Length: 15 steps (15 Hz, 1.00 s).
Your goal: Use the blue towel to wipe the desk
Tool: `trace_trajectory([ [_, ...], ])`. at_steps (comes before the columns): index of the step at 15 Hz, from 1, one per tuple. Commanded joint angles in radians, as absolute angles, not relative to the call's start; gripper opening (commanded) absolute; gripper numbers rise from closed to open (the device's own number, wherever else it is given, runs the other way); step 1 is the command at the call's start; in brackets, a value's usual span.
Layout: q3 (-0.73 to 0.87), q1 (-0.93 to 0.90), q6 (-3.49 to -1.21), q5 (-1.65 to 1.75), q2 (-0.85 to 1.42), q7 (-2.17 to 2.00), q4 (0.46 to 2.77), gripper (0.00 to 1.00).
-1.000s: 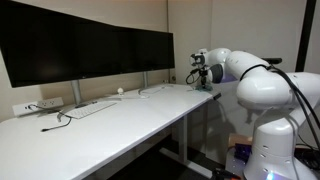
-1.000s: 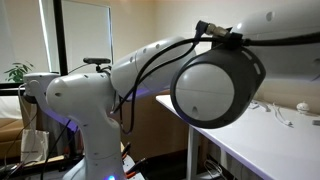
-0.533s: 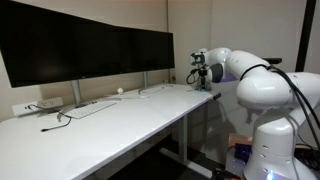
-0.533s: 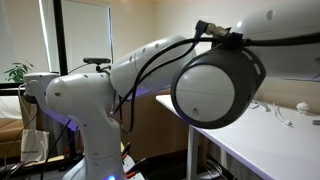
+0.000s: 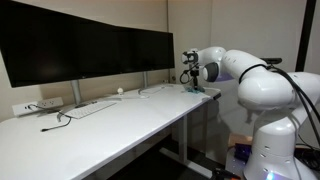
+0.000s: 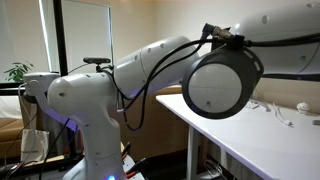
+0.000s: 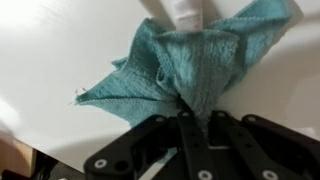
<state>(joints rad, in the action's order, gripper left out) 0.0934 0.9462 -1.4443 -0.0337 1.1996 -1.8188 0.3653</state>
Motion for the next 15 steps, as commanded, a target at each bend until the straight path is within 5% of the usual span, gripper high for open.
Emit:
trace_trajectory([
  [1,0.083,0.932,-1.387,-0.058,1.186,-1.740,0.413,0.07],
  [15,0.111,0.846,-1.306,-0.030,1.183,-1.466,0.404,0.07],
])
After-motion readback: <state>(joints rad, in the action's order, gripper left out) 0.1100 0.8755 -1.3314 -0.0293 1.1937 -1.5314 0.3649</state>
